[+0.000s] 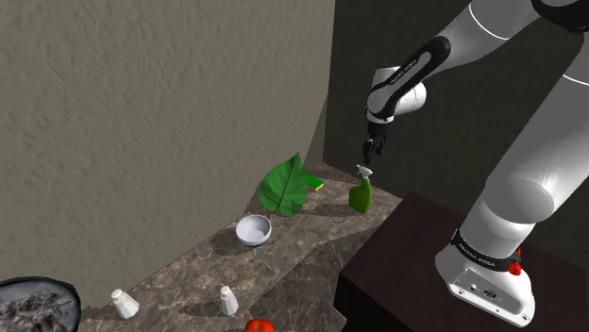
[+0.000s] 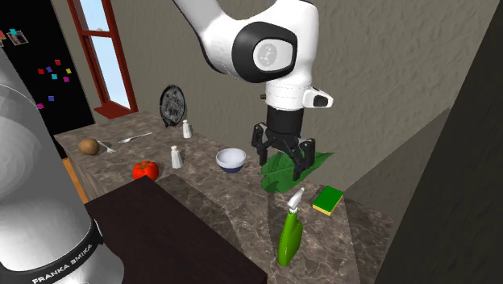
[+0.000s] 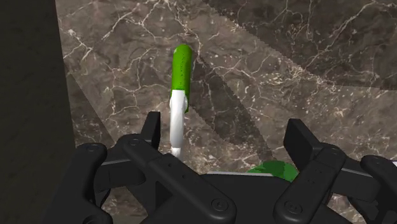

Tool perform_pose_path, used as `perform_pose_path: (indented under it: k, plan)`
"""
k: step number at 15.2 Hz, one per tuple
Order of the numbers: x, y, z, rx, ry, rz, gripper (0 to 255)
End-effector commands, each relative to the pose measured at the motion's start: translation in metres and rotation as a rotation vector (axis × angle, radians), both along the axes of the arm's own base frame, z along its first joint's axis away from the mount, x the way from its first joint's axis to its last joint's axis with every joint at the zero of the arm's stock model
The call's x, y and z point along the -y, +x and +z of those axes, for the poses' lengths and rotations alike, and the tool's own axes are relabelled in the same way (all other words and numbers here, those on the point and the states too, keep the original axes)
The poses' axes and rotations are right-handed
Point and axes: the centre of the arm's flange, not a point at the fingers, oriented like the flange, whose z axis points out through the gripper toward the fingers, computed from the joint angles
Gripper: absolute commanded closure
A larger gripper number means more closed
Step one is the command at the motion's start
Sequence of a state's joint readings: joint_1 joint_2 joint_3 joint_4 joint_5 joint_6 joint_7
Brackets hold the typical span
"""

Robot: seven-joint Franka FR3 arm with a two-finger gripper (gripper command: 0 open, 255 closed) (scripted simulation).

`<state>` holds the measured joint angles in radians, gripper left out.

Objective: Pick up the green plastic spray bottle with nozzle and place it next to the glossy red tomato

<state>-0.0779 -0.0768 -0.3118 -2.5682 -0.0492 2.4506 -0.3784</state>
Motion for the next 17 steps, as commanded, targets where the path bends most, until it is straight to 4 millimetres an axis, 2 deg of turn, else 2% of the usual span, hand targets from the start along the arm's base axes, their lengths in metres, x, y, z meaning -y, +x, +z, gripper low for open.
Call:
perform_pose_path:
  k: [1, 5, 6, 13, 17]
  plan:
    - [0.012, 0.010, -0.022, 0.007, -0.003, -0.004, 0]
    - [0.034, 0.029, -0.065, 0.017, -0.004, -0.012, 0]
    - [0.034, 0.029, -0.065, 0.017, -0.004, -0.012, 0]
    - [0.034, 0.028, -0.105, 0.017, -0.004, -0.012, 0]
    - [0.034, 0.028, -0.105, 0.017, -0.004, -0.012, 0]
